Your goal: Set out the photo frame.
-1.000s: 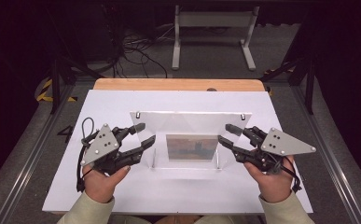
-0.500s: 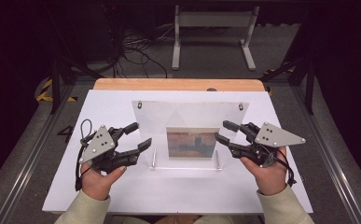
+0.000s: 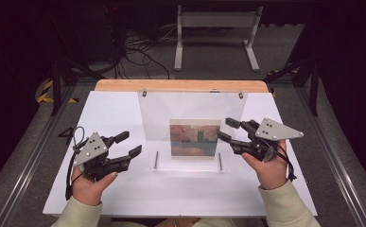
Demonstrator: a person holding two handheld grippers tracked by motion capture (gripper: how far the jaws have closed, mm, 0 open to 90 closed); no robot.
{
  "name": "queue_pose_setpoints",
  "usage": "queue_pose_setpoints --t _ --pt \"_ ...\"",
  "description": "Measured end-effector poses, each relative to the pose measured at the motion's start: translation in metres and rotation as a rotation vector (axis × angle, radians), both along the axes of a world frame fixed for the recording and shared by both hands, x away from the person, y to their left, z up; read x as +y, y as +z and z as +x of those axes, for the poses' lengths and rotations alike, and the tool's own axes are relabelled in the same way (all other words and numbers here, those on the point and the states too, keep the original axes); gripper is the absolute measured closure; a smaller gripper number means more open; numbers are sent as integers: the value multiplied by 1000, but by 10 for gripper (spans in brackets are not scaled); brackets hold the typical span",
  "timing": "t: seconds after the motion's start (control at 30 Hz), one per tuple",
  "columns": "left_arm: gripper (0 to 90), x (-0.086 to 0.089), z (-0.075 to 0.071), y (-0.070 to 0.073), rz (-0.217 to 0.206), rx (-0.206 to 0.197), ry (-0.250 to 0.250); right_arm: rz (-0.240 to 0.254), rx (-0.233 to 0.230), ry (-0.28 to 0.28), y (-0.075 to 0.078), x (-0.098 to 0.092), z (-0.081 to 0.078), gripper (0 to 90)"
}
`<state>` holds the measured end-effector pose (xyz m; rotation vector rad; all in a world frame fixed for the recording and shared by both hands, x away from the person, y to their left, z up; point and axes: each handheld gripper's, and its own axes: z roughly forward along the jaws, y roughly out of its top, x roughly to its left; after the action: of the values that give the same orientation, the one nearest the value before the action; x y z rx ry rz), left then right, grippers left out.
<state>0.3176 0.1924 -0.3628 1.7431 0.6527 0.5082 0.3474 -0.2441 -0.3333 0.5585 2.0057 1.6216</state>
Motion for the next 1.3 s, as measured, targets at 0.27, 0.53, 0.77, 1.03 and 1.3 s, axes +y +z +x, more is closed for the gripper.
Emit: queue_pose_setpoints --t 0.27,0.53,0.77,1.03,1.3 --pt "353 2 1 1 -17 9 -5 38 29 -20 4 -9 -4 298" --pt "334 13 0 0 -13 25 -3 5 61 -53 12 -29 -20 246" --pt "328 25 -3 -7 -10 52 13 -52 88 -82 10 -48 -32 228" --pt "322 45 -6 -24 7 100 37 -73 154 -113 -7 -72 -36 200" --pt "335 60 -7 -50 52 160 58 -76 215 -177 -36 -89 -31 140"
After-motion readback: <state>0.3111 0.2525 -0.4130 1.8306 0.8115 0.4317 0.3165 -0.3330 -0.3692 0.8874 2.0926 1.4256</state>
